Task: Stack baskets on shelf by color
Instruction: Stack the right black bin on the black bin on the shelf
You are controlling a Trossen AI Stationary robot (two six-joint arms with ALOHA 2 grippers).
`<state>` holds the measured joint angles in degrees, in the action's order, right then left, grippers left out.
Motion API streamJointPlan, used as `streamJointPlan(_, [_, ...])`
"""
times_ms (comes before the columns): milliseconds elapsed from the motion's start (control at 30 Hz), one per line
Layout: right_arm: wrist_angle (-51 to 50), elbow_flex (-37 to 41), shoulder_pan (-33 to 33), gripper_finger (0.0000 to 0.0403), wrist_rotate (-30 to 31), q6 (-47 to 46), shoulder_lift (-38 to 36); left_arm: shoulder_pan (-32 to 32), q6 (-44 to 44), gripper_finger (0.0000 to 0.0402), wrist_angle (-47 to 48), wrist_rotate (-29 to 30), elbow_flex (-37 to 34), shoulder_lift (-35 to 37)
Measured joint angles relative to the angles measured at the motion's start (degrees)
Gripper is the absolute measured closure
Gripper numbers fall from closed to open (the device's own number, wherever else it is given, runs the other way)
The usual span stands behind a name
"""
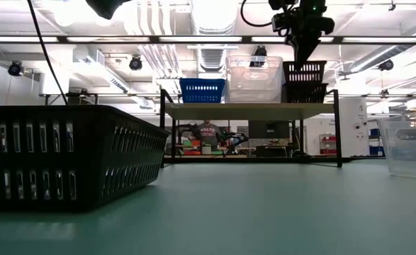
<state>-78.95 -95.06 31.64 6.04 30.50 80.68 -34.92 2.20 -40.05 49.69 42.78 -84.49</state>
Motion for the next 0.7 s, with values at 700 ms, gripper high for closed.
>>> streamJointPlan(700, [-3.9, 0.6, 0.0, 0.0323, 1.6, -4.1, 0.0, 0.0, 0.0, 0.0291, 0.0, 0.0, 0.0, 0.0])
